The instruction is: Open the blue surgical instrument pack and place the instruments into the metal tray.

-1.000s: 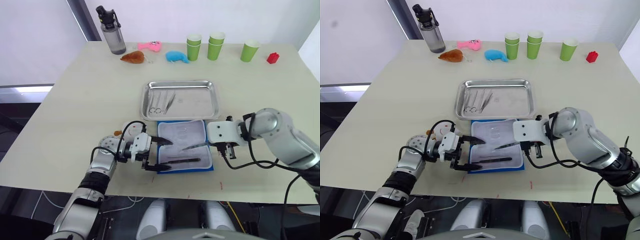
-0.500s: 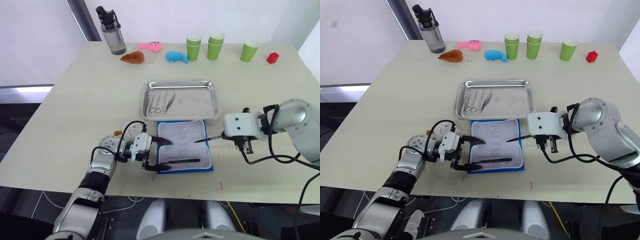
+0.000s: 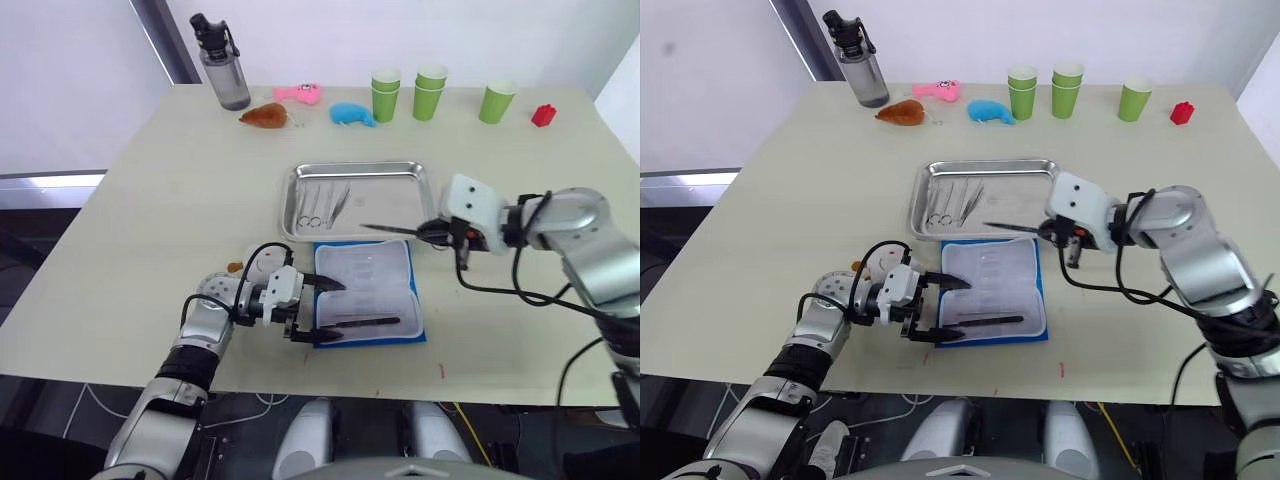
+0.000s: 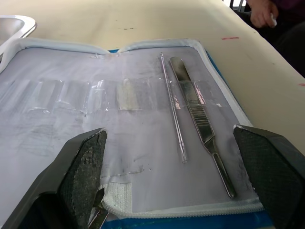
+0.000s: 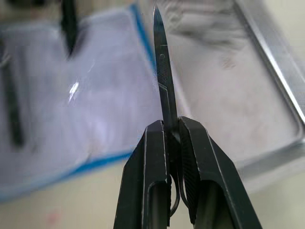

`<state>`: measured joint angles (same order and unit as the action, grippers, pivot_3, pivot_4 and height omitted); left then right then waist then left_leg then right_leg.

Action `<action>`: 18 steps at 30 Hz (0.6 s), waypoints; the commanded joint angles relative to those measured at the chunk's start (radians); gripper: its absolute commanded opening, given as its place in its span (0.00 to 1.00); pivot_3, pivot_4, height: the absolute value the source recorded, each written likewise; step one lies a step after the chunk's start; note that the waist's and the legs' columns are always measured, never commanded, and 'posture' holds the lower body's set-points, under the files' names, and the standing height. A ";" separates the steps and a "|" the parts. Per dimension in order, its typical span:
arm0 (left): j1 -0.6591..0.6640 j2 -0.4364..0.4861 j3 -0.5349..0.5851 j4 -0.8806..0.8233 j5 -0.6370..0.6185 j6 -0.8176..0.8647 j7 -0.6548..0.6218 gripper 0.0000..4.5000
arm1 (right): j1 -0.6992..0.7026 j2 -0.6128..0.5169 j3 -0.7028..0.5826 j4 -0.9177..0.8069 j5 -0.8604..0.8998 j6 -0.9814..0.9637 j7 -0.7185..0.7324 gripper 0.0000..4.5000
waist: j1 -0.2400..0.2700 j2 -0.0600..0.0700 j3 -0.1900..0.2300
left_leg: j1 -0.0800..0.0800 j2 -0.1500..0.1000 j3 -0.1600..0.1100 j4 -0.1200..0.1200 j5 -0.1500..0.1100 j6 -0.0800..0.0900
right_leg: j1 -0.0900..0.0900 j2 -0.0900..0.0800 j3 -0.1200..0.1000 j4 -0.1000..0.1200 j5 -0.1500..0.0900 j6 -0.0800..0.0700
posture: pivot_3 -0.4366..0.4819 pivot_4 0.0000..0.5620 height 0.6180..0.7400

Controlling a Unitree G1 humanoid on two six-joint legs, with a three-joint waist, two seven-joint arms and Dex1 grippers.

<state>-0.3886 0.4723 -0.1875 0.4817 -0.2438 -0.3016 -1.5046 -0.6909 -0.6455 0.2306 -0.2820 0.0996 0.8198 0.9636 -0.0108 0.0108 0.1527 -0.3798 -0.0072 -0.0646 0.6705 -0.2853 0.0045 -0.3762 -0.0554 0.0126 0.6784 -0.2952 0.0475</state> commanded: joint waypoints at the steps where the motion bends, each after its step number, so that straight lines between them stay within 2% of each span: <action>1: 0.050 -0.016 -0.069 0.041 0.051 0.029 -0.011 1.00 | -0.053 0.105 -0.038 0.055 -0.006 0.038 -0.143 0.01 | 0.001 0.001 0.000 | 0.000 0.000 0.000 0.000 0.000 0.000 | 0.000 0.000 0.000 0.000 0.000 0.000 | 0.48 0.27 0.95; 7: 0.050 -0.014 -0.067 0.039 0.053 0.031 -0.011 1.00 | -0.115 0.273 -0.029 0.192 -0.022 0.043 -0.302 0.01 | 0.000 0.002 -0.001 | 0.001 -0.001 0.001 0.000 0.000 0.000 | 0.000 0.000 0.001 0.000 0.000 0.000 | 0.48 0.27 0.95; 18: 0.066 -0.010 -0.067 0.019 0.051 0.038 -0.004 1.00 | -0.175 0.450 -0.031 0.460 -0.059 0.033 -0.489 0.01 | -0.003 0.003 -0.001 | 0.003 -0.002 0.005 0.000 -0.001 0.003 | 0.000 0.000 0.006 0.001 0.000 0.000 | 0.48 0.27 0.95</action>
<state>-0.3733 0.4798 -0.1868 0.4608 -0.2406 -0.2913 -1.5014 -0.8275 -0.2107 0.2208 0.1685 0.0468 0.8618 0.5080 -0.0134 0.0141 0.1513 -0.3769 -0.0095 -0.0593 0.6703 -0.2870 0.0075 -0.3766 -0.0556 0.0188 0.6789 -0.2952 0.0480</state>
